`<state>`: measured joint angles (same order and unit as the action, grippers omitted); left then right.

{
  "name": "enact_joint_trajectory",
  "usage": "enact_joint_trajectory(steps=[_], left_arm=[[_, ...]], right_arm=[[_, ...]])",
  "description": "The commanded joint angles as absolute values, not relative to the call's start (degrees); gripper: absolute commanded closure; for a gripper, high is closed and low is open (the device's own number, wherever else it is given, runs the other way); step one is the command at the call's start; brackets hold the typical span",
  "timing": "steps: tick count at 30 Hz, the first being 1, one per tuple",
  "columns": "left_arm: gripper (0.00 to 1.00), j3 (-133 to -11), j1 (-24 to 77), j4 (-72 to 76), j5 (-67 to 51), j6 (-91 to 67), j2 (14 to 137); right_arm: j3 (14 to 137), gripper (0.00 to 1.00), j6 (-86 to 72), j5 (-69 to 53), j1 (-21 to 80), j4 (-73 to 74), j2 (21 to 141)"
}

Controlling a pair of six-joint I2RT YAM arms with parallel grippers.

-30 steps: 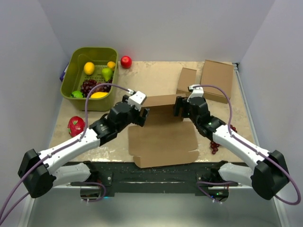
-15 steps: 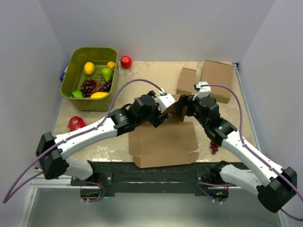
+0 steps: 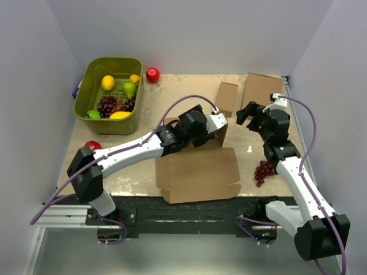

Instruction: Fold the paper box

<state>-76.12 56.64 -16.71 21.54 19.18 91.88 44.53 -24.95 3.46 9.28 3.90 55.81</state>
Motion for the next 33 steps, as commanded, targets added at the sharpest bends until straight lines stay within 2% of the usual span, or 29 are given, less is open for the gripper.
enact_joint_trajectory(steps=[1, 7, 14, 17, 26, 33], left_arm=[[0.1, -78.7, 56.6, -15.6, 22.3, 22.6, 94.8], [0.15, -79.4, 56.6, -13.2, 30.1, 24.9, 98.8], [0.54, -80.2, 56.4, -10.3, 38.6, 26.5, 102.3], [0.63, -80.2, 55.5, -9.4, 39.5, 26.3, 102.8], [0.8, -80.8, 48.7, -10.5, 37.1, 22.6, 103.7], [0.89, -81.4, 38.6, -17.5, 26.7, 11.7, 104.6]], right_arm=[[43.8, 0.04, -26.1, 0.1, 8.2, 0.9, 55.3], [43.5, 0.04, -26.4, -1.3, 7.7, 0.4, 55.1], [43.2, 0.04, -26.7, -2.1, 7.7, 0.5, 54.5], [43.2, 0.04, -26.8, -2.5, 7.7, 1.0, 54.0], [47.3, 0.04, -26.0, -6.5, 7.7, 5.4, 53.1], [53.0, 0.04, -25.0, -8.6, 7.8, 13.4, 53.6]])
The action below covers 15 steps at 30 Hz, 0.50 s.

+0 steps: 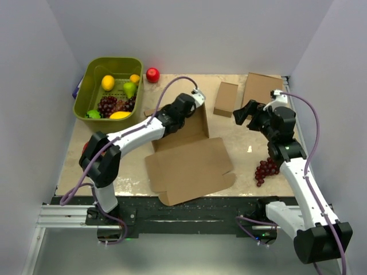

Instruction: Fold the paper box

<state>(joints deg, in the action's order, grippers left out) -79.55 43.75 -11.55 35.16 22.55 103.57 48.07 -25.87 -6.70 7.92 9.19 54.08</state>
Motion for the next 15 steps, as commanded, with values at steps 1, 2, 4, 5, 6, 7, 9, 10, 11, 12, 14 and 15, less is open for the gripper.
enact_joint_trajectory(steps=[1, 2, 4, 5, 6, 7, 9, 10, 11, 12, 14, 15], left_arm=[[0.91, -81.3, 37.4, -18.3, 24.9, 10.5, 104.5], [0.91, -81.2, 36.3, -18.8, 23.2, 9.3, 104.5], [0.93, -80.2, 33.1, -19.2, 18.2, 6.3, 104.1], [0.93, -79.5, 32.2, -19.0, 16.7, 5.5, 103.6], [0.94, -79.3, 30.5, -18.7, 13.9, 4.1, 103.3], [0.94, -79.1, 29.8, -18.6, 12.5, 3.4, 103.0], [0.95, -78.8, 27.3, -18.3, 7.5, 1.2, 102.7], [0.96, -78.7, 26.6, -18.1, 5.8, 0.6, 102.5], [0.96, -78.4, 25.3, -17.7, 4.3, 0.4, 102.4], [0.96, -78.4, 24.8, -17.7, 2.0, 0.4, 102.6], [0.98, -78.4, 24.0, -17.7, 0.7, -1.3, 102.6], [0.98, -78.5, 23.9, -17.7, 0.4, -1.5, 102.5]], right_arm=[[53.8, 0.04, -24.7, -8.5, 7.8, 14.9, 53.7], [54.0, 0.04, -24.7, -8.1, 7.7, 15.5, 53.8], [54.6, 0.04, -25.2, -7.3, 7.7, 17.1, 54.1], [54.7, 0.04, -26.3, -6.5, 7.7, 17.5, 54.1], [54.7, 0.03, -27.3, -6.2, 7.7, 17.8, 54.3], [54.4, 0.03, -28.3, -6.1, 7.7, 18.6, 54.8], [54.0, 0.03, -30.2, -7.3, 7.8, 19.4, 55.3], [53.5, 0.03, -30.2, -8.7, 7.8, 20.3, 55.9], [53.3, 0.03, -29.6, -10.4, 7.7, 20.6, 56.2], [52.9, 0.05, -29.1, -14.5, 7.7, 20.9, 56.3], [52.5, 0.06, -28.0, -16.4, 7.7, 22.9, 56.1], [52.0, 0.07, -28.1, -17.3, 7.7, 23.0, 55.3]])
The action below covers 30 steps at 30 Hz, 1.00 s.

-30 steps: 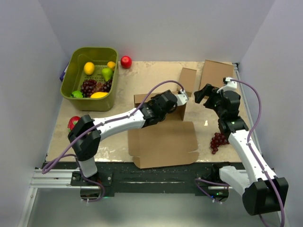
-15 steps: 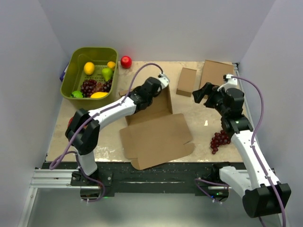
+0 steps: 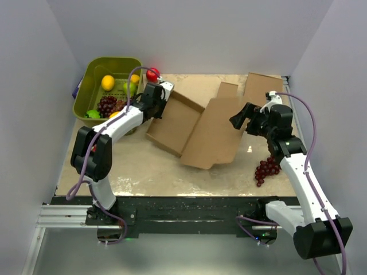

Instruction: Fold the paper box

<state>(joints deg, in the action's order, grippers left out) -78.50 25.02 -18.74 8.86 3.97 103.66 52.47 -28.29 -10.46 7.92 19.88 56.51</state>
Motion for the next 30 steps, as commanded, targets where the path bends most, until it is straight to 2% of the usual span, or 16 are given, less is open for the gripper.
enact_joint_trajectory(steps=[1, 5, 11, 16, 22, 28, 30], left_arm=[[0.98, -78.5, 23.8, -17.7, 0.3, -1.6, 102.2], [0.99, -78.0, 23.5, -17.2, 0.4, -1.6, 102.0], [1.0, -78.0, 23.4, -17.5, 0.4, -1.7, 102.5], [1.0, -77.8, 23.4, -17.5, 0.4, -1.8, 102.6], [1.0, -77.8, 23.4, -17.7, 0.4, -1.8, 102.4], [1.0, -77.7, 23.4, -17.6, 0.4, -1.9, 102.1], [1.0, -77.7, 23.3, -17.5, -0.7, -2.1, 102.1]], right_arm=[[51.5, 0.07, -28.3, -17.7, 7.7, 22.7, 54.3], [53.9, 0.07, -28.8, -15.2, 7.7, 24.4, 50.4], [58.7, 0.06, -26.1, -9.6, 7.7, 31.2, 52.6], [56.6, 0.07, -27.0, -13.3, 7.7, 31.4, 53.9], [56.2, 0.08, -26.6, -12.3, 7.8, 32.4, 54.3], [54.8, 0.11, -26.9, -13.9, 7.7, 32.1, 56.1], [53.9, 0.17, -27.1, -15.1, 7.7, 30.2, 56.1]])
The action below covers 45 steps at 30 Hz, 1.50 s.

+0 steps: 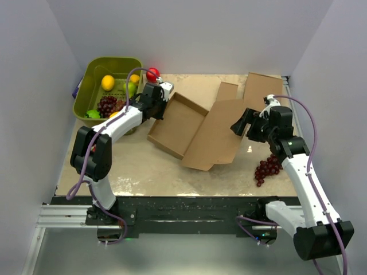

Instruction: Fold the paper box

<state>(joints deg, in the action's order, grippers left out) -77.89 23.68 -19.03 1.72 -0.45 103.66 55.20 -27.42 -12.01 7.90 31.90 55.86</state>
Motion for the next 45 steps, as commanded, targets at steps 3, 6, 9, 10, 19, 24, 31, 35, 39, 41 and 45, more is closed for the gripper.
enact_joint_trajectory(steps=[3, 6, 9, 10, 19, 24, 31, 35, 39, 41, 45], left_arm=[[1.0, -77.6, 23.3, -17.2, -2.9, -2.5, 102.1], [0.91, -77.8, 23.4, -17.1, -4.7, -2.7, 101.5], [0.66, -77.5, 23.3, -16.3, -6.5, -2.2, 99.5], [0.58, -77.3, 23.3, -15.7, -6.9, -1.8, 98.9], [0.18, -74.6, 23.2, -10.6, -12.3, -0.8, 88.5], [0.17, -73.7, 23.0, -8.6, -18.1, 1.7, 83.2], [0.1, -72.3, 21.7, -7.8, -16.4, 3.5, 77.8], [0.08, -72.2, 21.2, -7.7, -15.4, 5.3, 76.2], [0.07, -70.7, 21.1, -6.7, -20.9, 8.7, 74.4], [0.07, -70.1, 21.0, -6.7, -25.5, 10.3, 74.0], [0.06, -69.6, 19.1, -5.9, -32.2, 11.0, 74.1]], right_arm=[[52.6, 0.41, -27.9, -18.3, 7.7, 25.6, 56.0], [52.5, 0.72, -28.1, -19.1, 7.7, 21.4, 57.4], [55.2, 0.92, -26.5, -18.4, 7.7, 20.5, 60.9], [56.2, 0.96, -25.1, -18.5, 7.7, 20.3, 61.9], [71.5, 1.0, -10.1, -27.2, 7.7, 25.4, 73.4], [82.7, 1.0, -3.3, -32.1, 7.8, 33.3, 81.5], [91.4, 1.0, 2.9, -35.5, 7.8, 38.9, 86.2], [94.8, 1.0, 5.9, -37.3, 8.3, 42.8, 87.8], [98.3, 1.0, 7.9, -39.4, 10.2, 47.0, 90.3], [99.8, 1.0, 10.8, -38.9, 13.6, 49.6, 92.3], [102.4, 1.0, 14.9, -36.0, 19.2, 54.7, 94.7]])
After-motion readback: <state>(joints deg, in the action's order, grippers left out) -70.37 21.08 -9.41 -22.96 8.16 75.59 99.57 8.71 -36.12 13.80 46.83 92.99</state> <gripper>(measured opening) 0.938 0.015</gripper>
